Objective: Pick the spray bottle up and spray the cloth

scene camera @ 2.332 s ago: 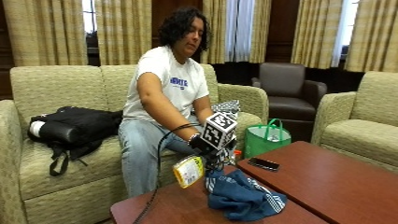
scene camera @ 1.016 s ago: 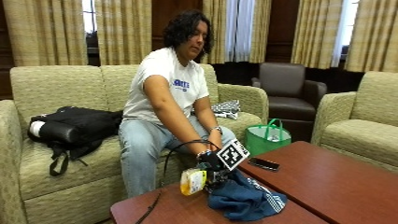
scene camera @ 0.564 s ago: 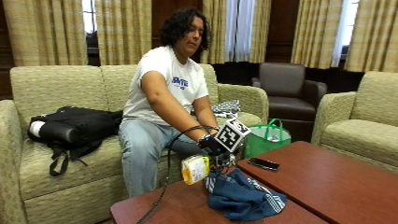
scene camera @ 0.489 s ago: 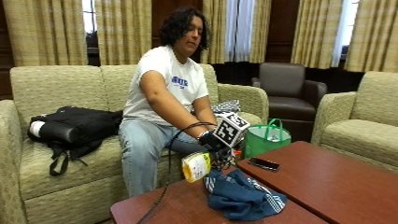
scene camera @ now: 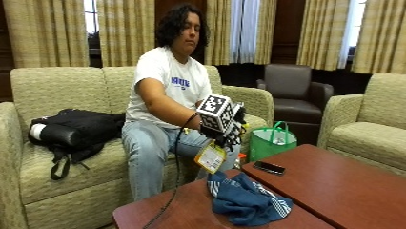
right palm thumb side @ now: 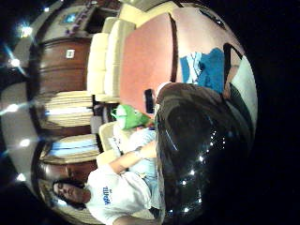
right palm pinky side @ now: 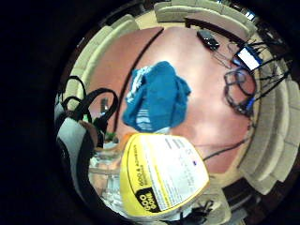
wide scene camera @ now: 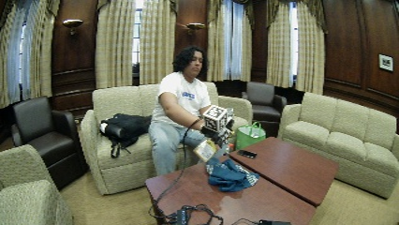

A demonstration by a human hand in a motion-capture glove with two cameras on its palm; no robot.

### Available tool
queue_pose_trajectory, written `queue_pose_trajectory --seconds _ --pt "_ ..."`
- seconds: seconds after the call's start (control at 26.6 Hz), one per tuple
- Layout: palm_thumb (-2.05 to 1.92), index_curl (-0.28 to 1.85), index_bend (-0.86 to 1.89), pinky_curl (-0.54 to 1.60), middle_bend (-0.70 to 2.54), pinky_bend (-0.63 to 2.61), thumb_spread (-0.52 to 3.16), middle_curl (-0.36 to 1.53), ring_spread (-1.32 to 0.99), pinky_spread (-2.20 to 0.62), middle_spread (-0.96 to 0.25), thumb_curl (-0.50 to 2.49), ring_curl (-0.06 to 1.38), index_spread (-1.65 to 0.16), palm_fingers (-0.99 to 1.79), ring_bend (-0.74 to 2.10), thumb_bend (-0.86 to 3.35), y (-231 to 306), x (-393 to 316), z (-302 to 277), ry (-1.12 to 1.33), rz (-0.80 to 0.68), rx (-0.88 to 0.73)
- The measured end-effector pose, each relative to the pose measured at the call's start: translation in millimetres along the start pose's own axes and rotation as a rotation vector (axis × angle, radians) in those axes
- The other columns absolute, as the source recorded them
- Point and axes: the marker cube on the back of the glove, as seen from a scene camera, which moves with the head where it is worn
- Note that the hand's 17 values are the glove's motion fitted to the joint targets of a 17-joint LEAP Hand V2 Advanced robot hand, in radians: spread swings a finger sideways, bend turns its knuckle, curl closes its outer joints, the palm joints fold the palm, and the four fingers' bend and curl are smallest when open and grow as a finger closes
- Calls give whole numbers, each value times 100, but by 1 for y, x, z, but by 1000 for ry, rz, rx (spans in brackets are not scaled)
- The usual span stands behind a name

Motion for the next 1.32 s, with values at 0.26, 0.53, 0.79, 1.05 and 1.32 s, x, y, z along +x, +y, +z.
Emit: queue_pose_trajectory --seconds 0.26,0.53,0.79,1.05,1.32 --pt "90 60 39 40 58 45 32 55 -20 -29 -21 85 49 -25 135 65 -3 18 1 12 -405 -78 101" --pt "90 60 38 40 58 45 32 55 -20 -29 -21 86 49 -25 135 65 -3 24 14 36 -644 -115 187" --pt "90 60 38 41 58 46 32 55 -21 -30 -21 86 49 -25 135 65 -3 21 17 56 -687 -124 206" --pt "90 60 38 41 58 46 32 55 -21 -30 -21 86 49 -25 135 65 -3 17 -8 75 -726 -157 187" --pt "90 60 38 41 58 46 32 55 -21 -30 -21 86 49 -25 135 65 -3 11 -47 110 -746 -206 117"
